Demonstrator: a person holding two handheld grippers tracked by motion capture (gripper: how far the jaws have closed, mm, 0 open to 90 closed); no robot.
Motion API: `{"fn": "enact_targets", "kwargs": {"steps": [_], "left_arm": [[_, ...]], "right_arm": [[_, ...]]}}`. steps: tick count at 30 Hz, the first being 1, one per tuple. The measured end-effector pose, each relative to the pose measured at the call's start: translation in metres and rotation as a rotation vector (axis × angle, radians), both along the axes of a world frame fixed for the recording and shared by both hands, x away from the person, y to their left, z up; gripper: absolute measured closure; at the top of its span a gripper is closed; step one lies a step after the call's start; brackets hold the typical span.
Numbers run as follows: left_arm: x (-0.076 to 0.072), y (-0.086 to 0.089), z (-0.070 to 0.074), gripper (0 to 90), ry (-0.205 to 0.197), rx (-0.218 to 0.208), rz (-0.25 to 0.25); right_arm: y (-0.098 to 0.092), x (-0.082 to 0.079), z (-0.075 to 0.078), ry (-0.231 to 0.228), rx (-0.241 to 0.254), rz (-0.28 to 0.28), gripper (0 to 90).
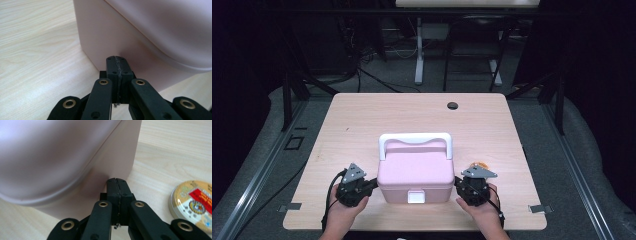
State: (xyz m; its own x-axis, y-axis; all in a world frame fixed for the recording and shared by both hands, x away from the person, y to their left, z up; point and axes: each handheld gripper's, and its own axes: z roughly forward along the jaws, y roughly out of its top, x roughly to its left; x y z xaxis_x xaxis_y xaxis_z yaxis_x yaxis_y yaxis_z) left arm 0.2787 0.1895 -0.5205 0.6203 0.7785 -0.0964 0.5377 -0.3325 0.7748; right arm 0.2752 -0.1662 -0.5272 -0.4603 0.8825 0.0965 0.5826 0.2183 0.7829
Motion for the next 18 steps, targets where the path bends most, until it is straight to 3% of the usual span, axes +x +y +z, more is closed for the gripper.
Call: {"fn": "enact_targets", "kwargs": {"steps": [2,5,8,10,12,16,18], "left_arm": [[-0.005,0.001,0.001,90.0,0.014,-0.007,-0.007],[-0.009,0.001,0.002,90.0,0.002,0.014,-0.020],[-0.009,0.004,0.002,90.0,0.017,-0.002,-0.023],[-0.008,0.008,0.003,90.0,0.016,0.012,-0.051],[-0.006,0.010,0.003,90.0,0.026,0.007,-0.072],[-0.006,0.009,0.003,90.0,0.033,0.008,-0.063],[-0.006,0.009,0.003,90.0,0.036,0.007,-0.061]], "right_arm": [[-0.001,-0.003,0.001,0.005,-0.008,0.009,90.0],[0.000,-0.010,0.003,0.014,-0.029,0.018,90.0],[0.002,-0.014,0.004,0.005,-0.053,0.027,90.0],[0.004,-0.019,0.004,-0.012,-0.087,0.066,90.0],[0.003,-0.018,0.004,-0.008,-0.083,0.087,90.0],[0.000,-0.016,0.003,0.005,-0.045,0.096,90.0],[0.000,-0.016,0.003,0.007,-0.050,0.095,90.0]]}}
